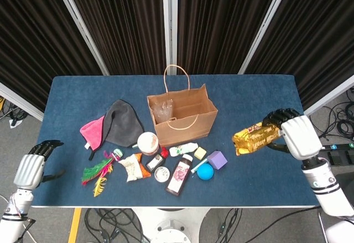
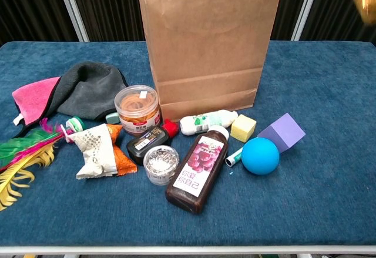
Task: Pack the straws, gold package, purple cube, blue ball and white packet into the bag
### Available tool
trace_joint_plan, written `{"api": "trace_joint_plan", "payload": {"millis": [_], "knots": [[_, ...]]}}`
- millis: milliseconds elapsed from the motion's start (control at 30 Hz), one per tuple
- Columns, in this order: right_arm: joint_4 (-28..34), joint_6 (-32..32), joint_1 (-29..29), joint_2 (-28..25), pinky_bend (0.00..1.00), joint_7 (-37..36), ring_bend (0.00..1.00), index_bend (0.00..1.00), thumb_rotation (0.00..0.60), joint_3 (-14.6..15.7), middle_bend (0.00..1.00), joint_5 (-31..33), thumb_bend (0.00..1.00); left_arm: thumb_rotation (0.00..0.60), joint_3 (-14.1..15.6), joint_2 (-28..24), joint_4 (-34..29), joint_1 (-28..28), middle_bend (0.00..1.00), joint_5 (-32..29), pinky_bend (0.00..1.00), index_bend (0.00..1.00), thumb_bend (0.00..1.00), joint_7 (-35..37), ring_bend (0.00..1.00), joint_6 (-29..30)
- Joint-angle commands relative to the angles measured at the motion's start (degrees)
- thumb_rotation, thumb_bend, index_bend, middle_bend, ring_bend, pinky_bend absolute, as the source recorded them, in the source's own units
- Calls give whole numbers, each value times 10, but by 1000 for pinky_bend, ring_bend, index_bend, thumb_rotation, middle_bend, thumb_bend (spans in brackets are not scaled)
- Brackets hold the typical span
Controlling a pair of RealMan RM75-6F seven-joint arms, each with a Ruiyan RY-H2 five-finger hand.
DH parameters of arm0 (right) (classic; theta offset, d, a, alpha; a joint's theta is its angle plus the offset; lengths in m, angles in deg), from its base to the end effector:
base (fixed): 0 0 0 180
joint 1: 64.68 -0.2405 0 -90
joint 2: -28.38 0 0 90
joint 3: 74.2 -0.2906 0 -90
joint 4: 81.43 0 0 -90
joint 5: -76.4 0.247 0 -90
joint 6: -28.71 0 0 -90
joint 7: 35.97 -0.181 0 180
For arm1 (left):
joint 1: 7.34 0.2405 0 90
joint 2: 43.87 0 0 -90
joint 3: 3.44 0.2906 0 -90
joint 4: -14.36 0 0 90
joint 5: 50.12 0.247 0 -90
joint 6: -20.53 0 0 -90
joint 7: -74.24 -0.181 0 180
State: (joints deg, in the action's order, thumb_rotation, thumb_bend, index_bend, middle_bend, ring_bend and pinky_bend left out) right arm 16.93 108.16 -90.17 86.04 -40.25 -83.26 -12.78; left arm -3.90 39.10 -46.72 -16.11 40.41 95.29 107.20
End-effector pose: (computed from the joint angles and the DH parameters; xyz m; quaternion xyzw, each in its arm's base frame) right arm -0.2169 -0.3465 0.1676 0.6626 -0.2745 0.5163 0.4680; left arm -0.4051 0.2472 0.0681 -0.6000 -0.4028 -0.4551 0.5202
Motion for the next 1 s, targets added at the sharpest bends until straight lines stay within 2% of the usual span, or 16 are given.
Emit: {"api": "trace_joint_plan", "payload": {"millis": [33, 200, 333, 500, 667, 1000], "knots": [[42, -5, -40, 32, 412, -58, 388, 693, 600, -64, 540, 44, 200, 600, -1, -1, -2, 0, 346, -1, 270, 304, 188, -1, 223, -1], [71, -56, -108, 97, 412, -99, 388, 693, 600, -126, 540, 114, 205, 600, -2, -1, -2, -1, 346, -3, 271, 303, 188, -2, 223, -1], [65, -79, -151, 167, 412, -121, 388, 693, 600, -156, 540, 165, 205, 600, -3, -1, 2, 0, 346, -7, 271, 304, 187, 1, 223, -3], [29, -108, -184, 238, 412, -155, 388, 693, 600, -168, 540, 217, 204, 600, -5, -2, 10, 1, 346, -11, 270, 303, 187, 8, 223, -5], [-32, -100, -204, 299, 412, -176, 388, 693, 600, -182, 540, 223, 205, 600, -7, -4, 20, 1, 347, -14, 270, 304, 187, 15, 223, -5], [-83, -122, -219, 322, 408, -158, 387, 698, 600, -192, 533, 248, 209, 600, -8, 0, 34, 0, 346, -18, 270, 303, 187, 29, 223, -11]]}}
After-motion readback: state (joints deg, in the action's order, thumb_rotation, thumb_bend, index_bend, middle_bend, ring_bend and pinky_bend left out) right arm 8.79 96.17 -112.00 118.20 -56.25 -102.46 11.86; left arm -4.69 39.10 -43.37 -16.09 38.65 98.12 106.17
